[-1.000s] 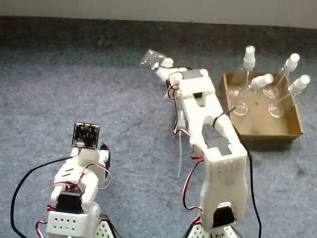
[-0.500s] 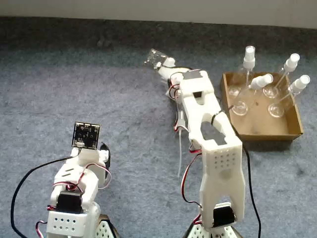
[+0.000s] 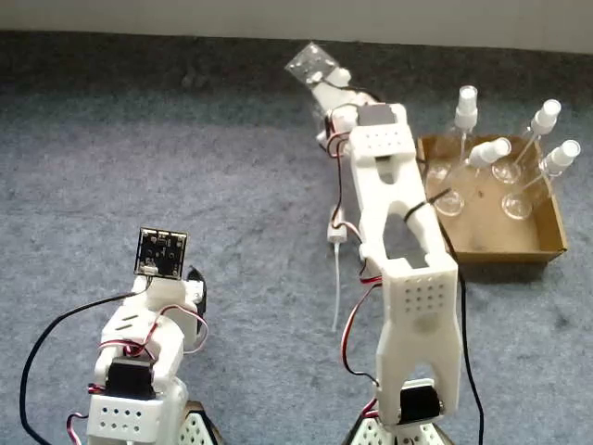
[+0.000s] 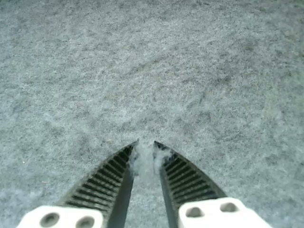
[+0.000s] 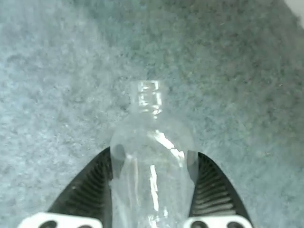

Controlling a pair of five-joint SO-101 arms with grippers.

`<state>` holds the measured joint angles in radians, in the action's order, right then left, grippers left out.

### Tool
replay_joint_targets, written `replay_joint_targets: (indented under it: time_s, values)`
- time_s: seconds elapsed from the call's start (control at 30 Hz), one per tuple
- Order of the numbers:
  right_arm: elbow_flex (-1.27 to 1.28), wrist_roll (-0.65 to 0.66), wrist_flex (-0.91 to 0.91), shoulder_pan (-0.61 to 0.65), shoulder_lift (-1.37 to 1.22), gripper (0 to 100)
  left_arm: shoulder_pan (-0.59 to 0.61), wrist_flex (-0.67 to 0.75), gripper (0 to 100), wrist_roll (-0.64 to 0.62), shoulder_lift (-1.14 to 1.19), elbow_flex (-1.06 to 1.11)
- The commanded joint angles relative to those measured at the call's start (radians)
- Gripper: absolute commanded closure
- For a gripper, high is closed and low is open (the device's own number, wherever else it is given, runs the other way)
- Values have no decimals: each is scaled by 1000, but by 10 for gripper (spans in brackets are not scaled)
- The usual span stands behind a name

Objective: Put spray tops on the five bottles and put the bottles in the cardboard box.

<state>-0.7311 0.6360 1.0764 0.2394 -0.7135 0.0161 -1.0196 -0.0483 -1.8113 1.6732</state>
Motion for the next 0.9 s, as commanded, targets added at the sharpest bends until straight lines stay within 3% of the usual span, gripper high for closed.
replay_joint_targets:
  time_s: [0.0, 0.37, 0.63, 0.87]
  values:
    - [-255, -81, 228, -1, 25, 950, 4, 21, 992, 5, -13, 22]
    - [-713, -193, 680, 1, 25, 950, 5, 21, 992, 5, -13, 22]
    - [-903, -331, 693, -58, 27, 950, 5, 21, 992, 5, -13, 22]
    - [-901, -333, 693, -71, 130, 950, 5, 21, 992, 5, -13, 22]
